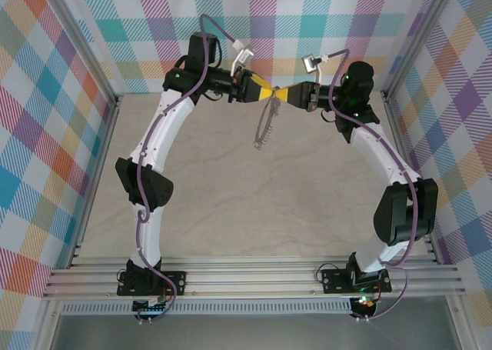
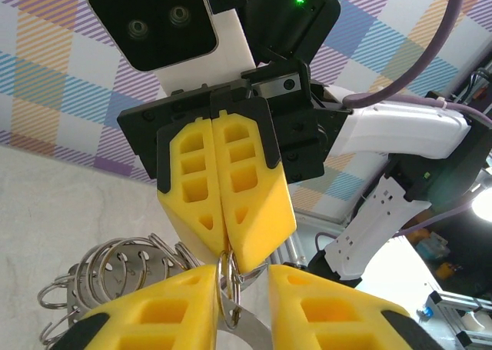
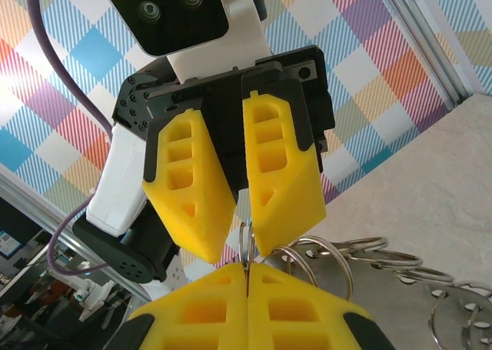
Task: Put the keys on the keyring
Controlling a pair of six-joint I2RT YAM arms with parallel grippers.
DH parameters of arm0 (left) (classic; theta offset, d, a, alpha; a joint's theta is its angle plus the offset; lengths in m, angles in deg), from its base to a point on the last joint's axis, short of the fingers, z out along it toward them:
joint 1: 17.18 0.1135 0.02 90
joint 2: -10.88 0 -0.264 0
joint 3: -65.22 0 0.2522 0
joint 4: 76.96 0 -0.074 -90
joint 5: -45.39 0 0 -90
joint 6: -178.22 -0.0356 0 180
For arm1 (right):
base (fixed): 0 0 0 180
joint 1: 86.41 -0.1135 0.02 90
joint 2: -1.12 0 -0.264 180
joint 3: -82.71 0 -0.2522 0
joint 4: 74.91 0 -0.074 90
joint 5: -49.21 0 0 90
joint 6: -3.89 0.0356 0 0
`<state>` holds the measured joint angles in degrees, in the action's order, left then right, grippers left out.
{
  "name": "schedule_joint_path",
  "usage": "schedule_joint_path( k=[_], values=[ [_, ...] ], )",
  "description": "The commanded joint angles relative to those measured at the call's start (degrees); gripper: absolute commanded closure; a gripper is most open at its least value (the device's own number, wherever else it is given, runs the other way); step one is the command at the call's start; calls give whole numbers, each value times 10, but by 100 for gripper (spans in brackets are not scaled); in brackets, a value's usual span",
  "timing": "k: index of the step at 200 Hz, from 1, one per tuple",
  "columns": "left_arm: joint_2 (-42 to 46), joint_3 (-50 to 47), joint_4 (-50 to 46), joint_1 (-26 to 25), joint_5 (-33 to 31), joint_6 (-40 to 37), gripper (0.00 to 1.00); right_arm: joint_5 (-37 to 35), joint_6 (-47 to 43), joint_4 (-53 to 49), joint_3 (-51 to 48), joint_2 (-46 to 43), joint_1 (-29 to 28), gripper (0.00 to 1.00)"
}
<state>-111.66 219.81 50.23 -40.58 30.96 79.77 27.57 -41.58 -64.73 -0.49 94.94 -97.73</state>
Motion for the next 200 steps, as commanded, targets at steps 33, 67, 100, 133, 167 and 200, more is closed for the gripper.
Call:
schedule_joint_path(
  k=[33, 67, 100, 133, 167, 200],
  values=[
    [-9, 24, -4, -14, 21, -8, 81, 5, 2, 20, 3, 0, -3, 100],
    [-10, 27, -3, -18, 21, -8, 90, 4, 0, 20, 0, -1, -3, 100],
    [-8, 26, 5, -29, -16, 6, 100, -2, -1, 15, -3, -6, -2, 100],
    [22, -41, 112, -30, -78, 88, 100, -29, -10, 4, -39, -35, 4, 74],
    [68, -135, 216, -31, -124, 151, 100, -51, -9, 16, -89, -69, 9, 70],
    [111, -219, 329, -30, -146, 209, 100, -67, -8, 22, -118, -89, 10, 71]
  ],
)
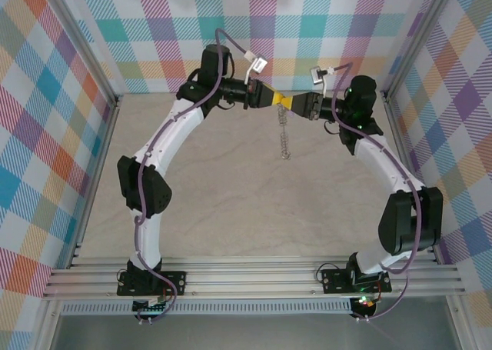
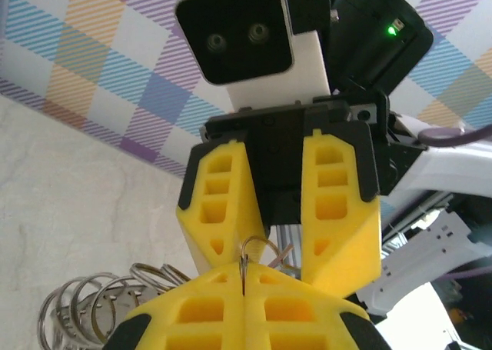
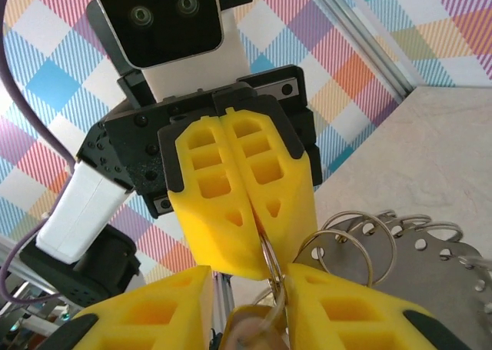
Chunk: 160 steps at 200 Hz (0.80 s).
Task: Put the keys on the keyring
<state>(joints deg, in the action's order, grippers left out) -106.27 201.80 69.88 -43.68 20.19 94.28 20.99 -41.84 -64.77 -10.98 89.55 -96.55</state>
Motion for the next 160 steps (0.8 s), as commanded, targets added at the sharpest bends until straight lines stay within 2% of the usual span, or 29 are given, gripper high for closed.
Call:
schedule_joint_path(
  k=[1, 66, 92, 123, 160],
  values=[
    [58, -40, 135, 1, -38, 65, 100, -1, -5, 23, -14, -35, -2, 71],
    [103, -98, 192, 1, -52, 91, 100, -17, -1, 34, -44, -54, -2, 71],
    [109, -107, 197, 1, -51, 94, 100, -18, 2, 37, -45, -56, -1, 80],
    [116, -120, 212, 0, -57, 104, 100, -15, 7, 44, -46, -60, -2, 100],
    [137, -151, 258, 1, -83, 132, 100, -16, 7, 48, -64, -74, -2, 100]
  ],
)
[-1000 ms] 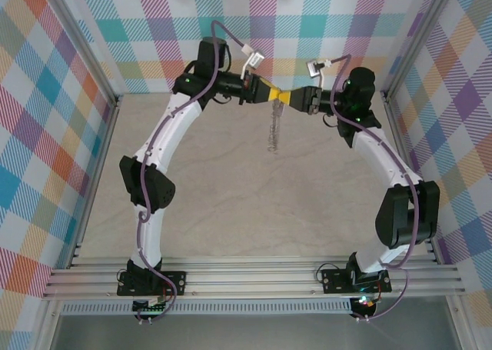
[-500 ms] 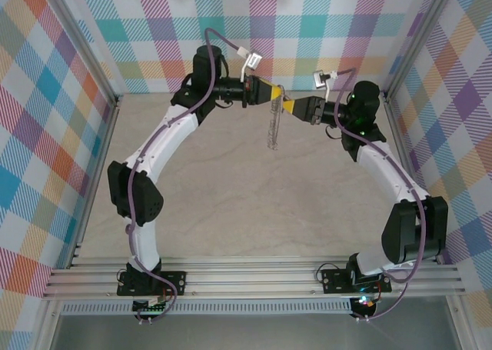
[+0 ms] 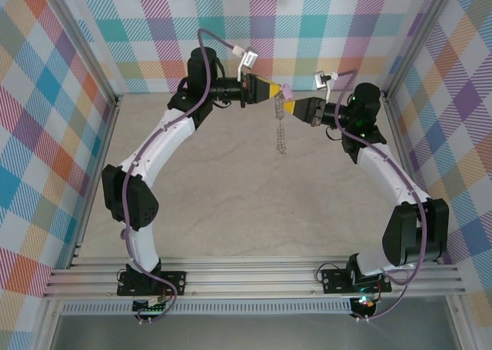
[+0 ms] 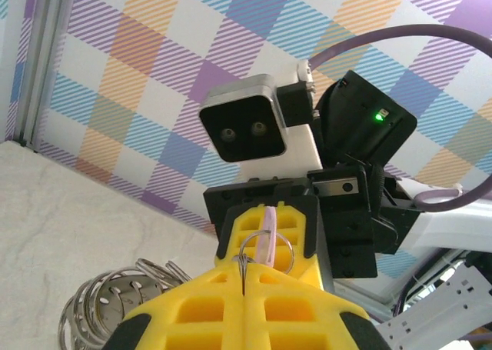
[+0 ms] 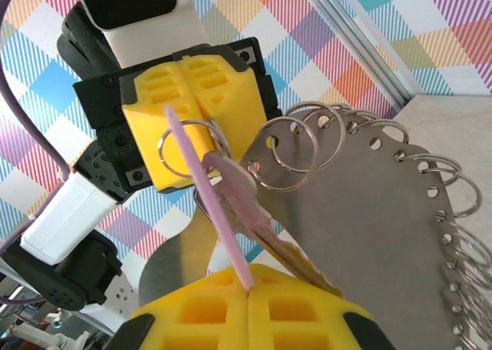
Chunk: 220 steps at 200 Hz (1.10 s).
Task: Put the keys on the keyring
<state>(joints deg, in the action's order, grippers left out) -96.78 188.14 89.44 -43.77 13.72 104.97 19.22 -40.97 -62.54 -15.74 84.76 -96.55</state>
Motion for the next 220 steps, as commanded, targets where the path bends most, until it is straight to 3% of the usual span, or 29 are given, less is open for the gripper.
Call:
schedule_joint_path(
  k=[1, 65, 77, 99, 121, 130, 174, 220],
  values=[
    [43, -15, 63, 2, -20, 25, 100, 2, -1, 25, -17, -27, -2, 100],
    [69, -46, 118, 2, -55, 56, 100, 8, 12, 49, -91, -50, -4, 100],
    [68, -45, 119, 2, -52, 57, 100, 4, -6, 22, -95, -61, -3, 82],
    [68, -46, 115, 1, -48, 54, 100, -23, -44, -32, -88, -93, 3, 76],
    [69, -46, 107, 2, -39, 45, 100, -59, -48, -48, -56, -113, 6, 51],
    [69, -45, 99, 1, -38, 38, 100, -79, -47, -54, -38, -117, 6, 46],
    [77, -40, 31, -9, -42, -28, 100, -174, -8, -104, 61, -100, 5, 42],
    [83, -35, -19, -18, -65, -83, 100, -193, 19, -173, 151, -53, -19, 44]
  ],
)
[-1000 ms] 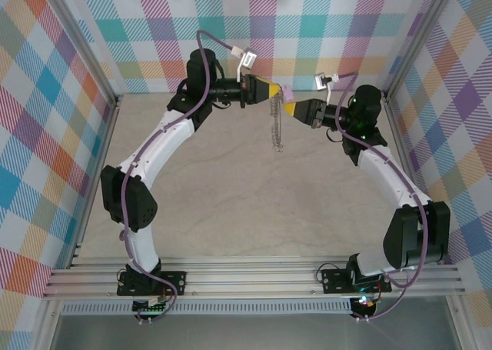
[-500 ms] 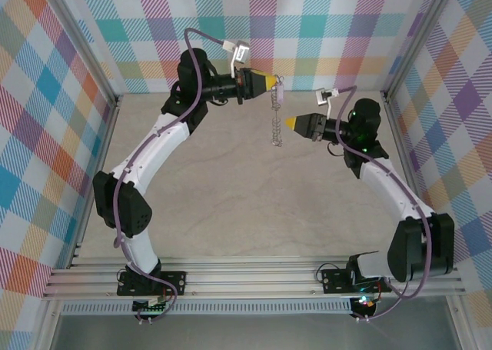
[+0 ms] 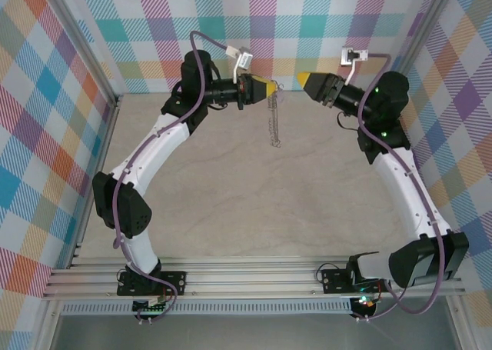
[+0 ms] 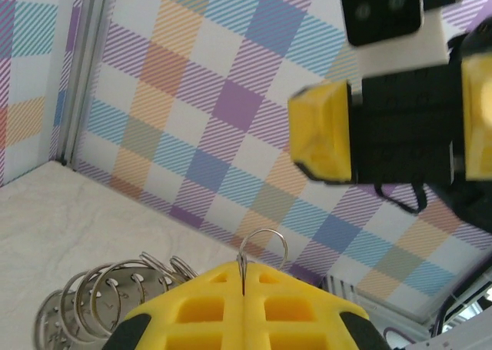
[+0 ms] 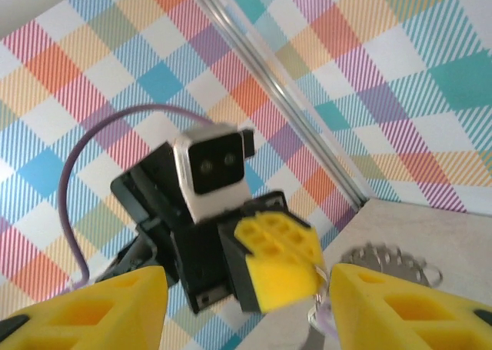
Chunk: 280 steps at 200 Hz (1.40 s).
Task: Put the keys on the keyring
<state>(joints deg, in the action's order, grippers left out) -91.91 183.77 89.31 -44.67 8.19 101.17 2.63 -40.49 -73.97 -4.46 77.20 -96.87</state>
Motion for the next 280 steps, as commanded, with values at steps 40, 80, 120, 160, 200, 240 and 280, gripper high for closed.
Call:
schedule_joint_path(
  k=[40, 80, 120, 160, 200, 240, 280],
  values=[
    [37, 13, -35, -13, -19, -65, 100, -58, -22, -149, 67, 34, -40, 47],
    [36, 20, -46, -17, -24, -74, 100, -69, -41, -191, 64, 40, -51, 51],
    [35, 24, -46, -19, -28, -75, 100, -65, -47, -202, 51, 43, -53, 57],
    [32, 30, -48, -19, -31, -76, 100, -57, -48, -201, 37, 48, -57, 68],
    [30, 33, -48, -19, -32, -76, 100, -48, -48, -199, 32, 53, -61, 80],
    [36, 24, -37, -19, -46, -70, 100, -53, -57, -206, 21, 47, -61, 100],
    [56, -19, 41, -11, -74, -17, 100, -68, -68, -218, -3, 30, -61, 100]
  ],
)
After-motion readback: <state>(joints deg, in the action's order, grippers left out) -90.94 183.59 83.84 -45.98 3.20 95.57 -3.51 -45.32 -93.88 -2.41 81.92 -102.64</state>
